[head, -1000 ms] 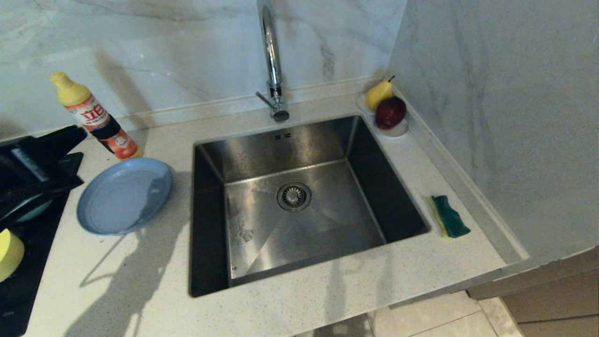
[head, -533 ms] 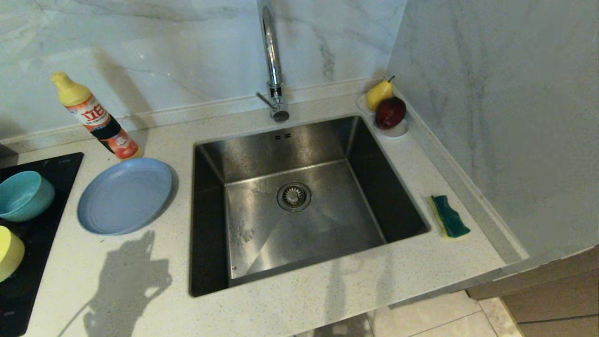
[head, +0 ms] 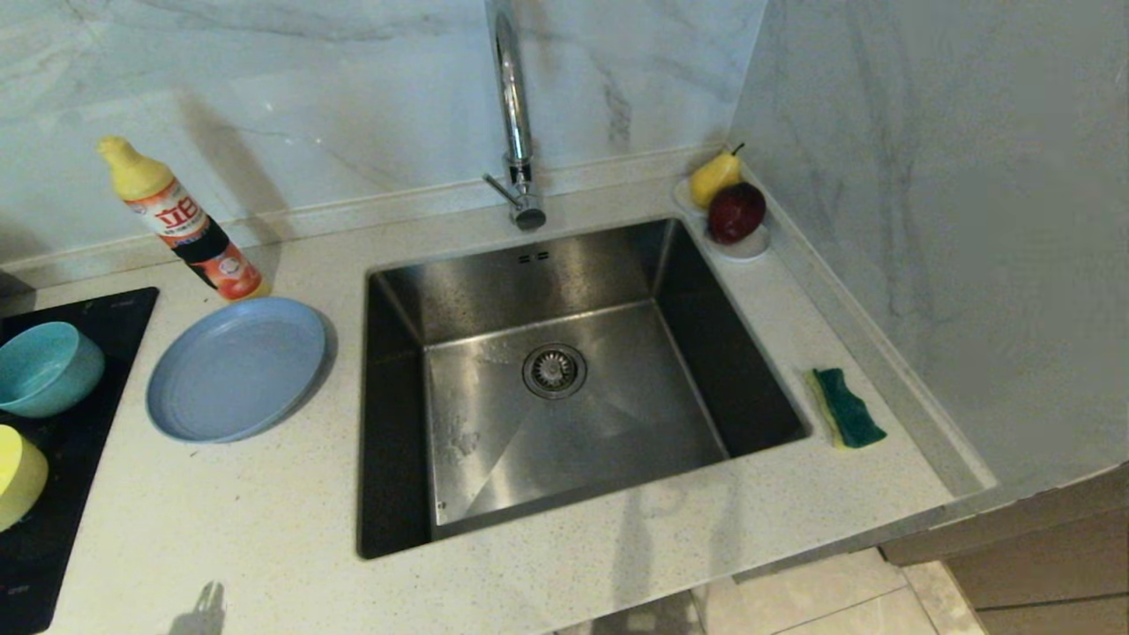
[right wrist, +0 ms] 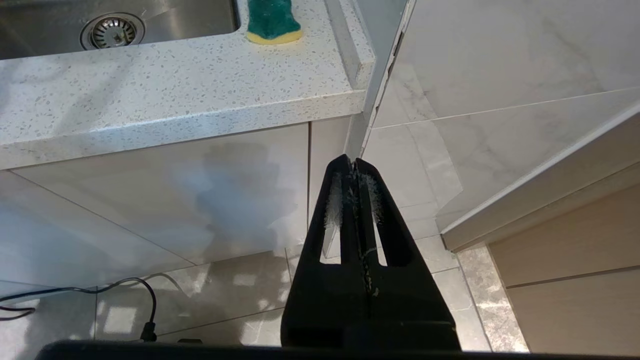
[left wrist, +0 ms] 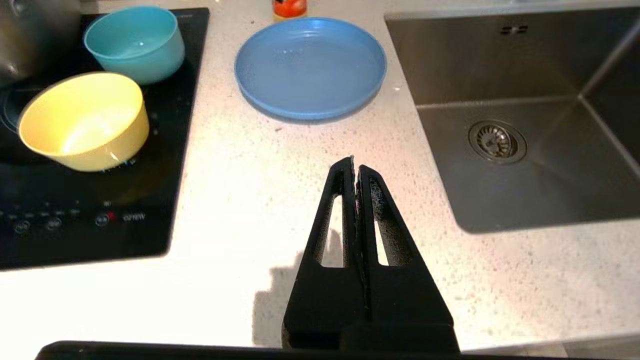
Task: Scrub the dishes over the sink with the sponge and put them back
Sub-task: Place the bowl on the plate
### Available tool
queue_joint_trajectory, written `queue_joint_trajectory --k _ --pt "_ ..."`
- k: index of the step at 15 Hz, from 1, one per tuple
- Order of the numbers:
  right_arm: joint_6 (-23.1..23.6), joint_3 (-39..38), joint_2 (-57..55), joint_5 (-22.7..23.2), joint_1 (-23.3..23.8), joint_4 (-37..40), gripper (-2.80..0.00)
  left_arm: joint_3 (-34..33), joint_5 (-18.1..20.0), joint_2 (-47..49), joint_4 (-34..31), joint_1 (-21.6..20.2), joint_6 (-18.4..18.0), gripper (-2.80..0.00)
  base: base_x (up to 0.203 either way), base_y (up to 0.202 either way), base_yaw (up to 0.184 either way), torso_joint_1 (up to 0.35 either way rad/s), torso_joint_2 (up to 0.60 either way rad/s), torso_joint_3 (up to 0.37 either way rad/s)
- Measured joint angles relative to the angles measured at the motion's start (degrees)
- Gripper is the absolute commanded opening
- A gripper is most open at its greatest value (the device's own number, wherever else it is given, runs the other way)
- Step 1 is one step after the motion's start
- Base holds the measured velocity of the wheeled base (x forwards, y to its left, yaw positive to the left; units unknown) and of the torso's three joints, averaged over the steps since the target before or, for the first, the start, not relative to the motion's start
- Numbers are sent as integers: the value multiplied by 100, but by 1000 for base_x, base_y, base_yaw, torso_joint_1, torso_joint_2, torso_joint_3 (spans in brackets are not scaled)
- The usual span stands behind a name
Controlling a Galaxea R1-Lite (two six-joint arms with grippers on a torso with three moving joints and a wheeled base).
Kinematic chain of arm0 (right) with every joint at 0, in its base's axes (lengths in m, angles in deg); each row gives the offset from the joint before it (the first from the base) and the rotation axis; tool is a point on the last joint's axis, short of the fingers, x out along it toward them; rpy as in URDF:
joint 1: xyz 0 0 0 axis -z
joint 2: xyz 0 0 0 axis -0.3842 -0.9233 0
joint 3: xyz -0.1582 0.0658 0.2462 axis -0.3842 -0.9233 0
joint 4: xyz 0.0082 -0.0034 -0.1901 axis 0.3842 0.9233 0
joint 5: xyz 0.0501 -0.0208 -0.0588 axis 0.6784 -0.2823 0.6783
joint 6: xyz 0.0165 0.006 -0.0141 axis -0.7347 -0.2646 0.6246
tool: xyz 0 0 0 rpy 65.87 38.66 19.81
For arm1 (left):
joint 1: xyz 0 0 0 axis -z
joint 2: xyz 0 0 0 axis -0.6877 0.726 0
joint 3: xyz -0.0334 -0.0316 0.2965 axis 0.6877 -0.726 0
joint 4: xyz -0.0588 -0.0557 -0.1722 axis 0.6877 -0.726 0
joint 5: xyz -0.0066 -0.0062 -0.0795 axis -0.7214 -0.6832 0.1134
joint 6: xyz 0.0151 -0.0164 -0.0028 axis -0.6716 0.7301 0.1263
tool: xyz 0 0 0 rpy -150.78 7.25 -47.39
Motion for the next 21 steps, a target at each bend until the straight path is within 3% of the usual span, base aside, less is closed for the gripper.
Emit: queue_joint_trajectory --k 4,7,14,18,19,21 --pt "1 0 0 0 0 2 -280 -110 459 -254 -411 -31 -505 -280 0 0 0 0 0 0" --pt "-2 0 0 0 0 0 -280 -122 958 -290 -387 -34 -319 -280 0 0 0 0 0 0" --pt "-5 1 0 5 0 2 -280 -127 905 -297 -391 -34 -261 -280 0 0 0 0 0 0" --pt "-5 1 0 5 0 0 -280 -127 603 -297 -377 -34 40 -280 0 0 0 0 0 0" --pt "-5 1 0 5 0 2 -280 -57 532 -291 -436 -36 40 -280 0 0 0 0 0 0" --pt "-5 1 0 7 0 2 -280 838 311 -216 -748 -38 18 -280 0 0 0 0 0 0"
